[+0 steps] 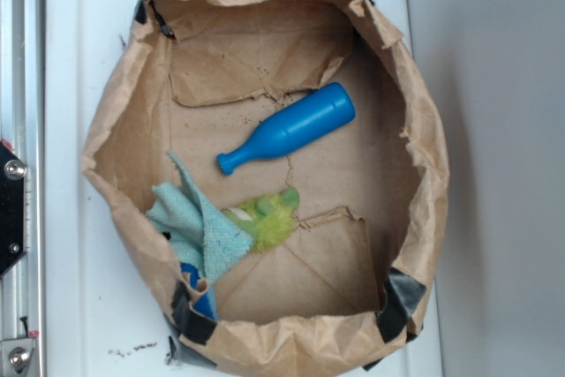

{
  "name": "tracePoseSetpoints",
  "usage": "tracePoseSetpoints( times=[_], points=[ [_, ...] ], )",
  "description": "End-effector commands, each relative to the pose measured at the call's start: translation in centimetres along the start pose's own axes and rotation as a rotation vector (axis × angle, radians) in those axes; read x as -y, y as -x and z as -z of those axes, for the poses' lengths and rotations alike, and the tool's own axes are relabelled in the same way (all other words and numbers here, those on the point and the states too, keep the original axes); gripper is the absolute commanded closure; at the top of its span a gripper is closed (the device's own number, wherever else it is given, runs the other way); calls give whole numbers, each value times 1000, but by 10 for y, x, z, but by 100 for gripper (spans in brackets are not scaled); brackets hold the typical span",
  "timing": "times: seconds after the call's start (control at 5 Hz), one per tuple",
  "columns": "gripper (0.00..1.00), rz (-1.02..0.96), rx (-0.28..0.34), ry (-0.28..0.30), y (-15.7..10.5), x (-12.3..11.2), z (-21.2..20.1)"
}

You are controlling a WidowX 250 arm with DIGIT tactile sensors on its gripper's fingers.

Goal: Grab the blue bottle.

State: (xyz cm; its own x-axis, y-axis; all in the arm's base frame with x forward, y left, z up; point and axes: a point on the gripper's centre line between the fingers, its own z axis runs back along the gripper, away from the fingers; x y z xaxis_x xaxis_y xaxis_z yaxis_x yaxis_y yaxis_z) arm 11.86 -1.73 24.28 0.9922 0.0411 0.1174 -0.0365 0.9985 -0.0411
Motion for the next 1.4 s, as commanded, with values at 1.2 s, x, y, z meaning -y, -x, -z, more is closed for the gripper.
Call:
tracePoseSetpoints(
  times=[1.2],
  points=[
    [0,-300,85,-45,-42,-73,79]
  ],
)
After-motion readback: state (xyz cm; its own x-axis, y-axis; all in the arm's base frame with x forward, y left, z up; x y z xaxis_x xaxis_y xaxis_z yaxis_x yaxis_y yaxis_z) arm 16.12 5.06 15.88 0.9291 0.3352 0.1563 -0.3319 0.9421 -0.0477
